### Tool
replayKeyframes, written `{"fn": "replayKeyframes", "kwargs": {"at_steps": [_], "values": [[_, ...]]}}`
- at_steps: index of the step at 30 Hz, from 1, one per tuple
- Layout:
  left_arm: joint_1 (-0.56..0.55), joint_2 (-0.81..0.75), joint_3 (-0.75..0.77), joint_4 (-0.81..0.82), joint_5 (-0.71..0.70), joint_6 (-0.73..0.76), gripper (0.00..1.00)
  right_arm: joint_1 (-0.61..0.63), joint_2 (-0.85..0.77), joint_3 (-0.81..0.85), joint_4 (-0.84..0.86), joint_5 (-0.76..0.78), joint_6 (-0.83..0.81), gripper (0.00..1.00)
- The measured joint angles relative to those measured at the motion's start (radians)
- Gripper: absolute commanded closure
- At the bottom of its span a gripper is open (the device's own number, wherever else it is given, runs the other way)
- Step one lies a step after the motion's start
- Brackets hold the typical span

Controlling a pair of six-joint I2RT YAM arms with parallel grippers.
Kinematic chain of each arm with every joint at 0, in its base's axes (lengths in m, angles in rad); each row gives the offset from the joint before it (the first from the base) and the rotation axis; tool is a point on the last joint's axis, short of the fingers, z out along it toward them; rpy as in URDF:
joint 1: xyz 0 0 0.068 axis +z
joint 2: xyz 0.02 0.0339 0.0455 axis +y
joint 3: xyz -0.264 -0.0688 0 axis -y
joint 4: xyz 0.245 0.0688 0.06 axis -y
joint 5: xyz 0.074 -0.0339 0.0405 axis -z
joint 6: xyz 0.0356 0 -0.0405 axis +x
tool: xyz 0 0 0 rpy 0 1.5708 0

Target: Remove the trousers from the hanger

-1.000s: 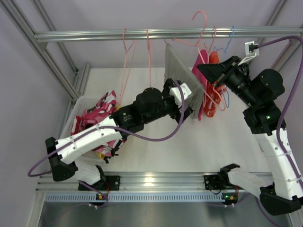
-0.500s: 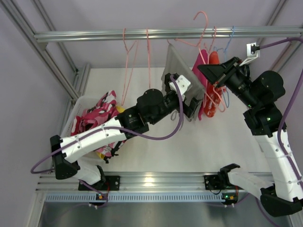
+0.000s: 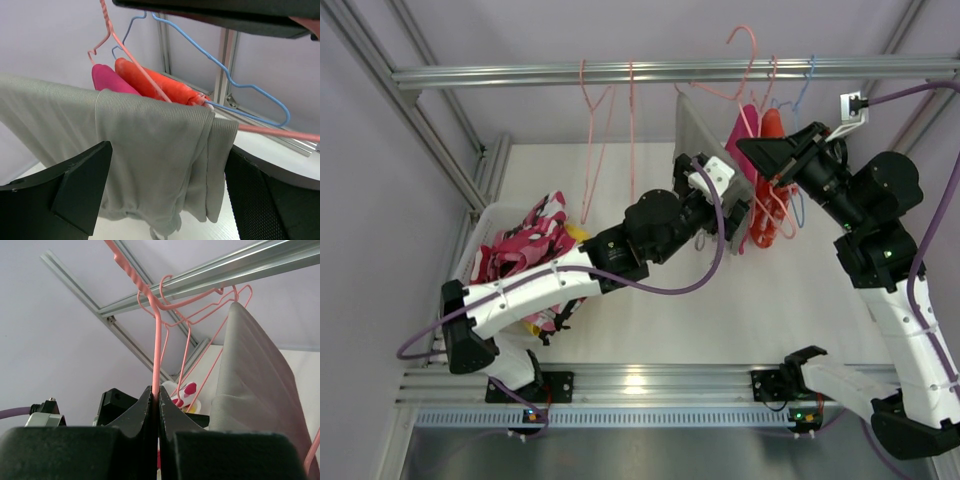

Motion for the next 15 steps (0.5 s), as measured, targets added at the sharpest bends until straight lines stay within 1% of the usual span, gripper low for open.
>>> {"fn": "replayKeyframes", "kwargs": {"at_steps": [6,15], "values": [[0.0,-0.056,-0.063,0.023,0.031,0.01,0.07,0.0,-0.006,0.0,0.0,0.0,0.0,1.0],[0.047,-0.066,-0.067,0.028,0.045,0.027,0.06,0.0,-0.006,-0.001,0.001,-0.009,0.002,1.0]]}}
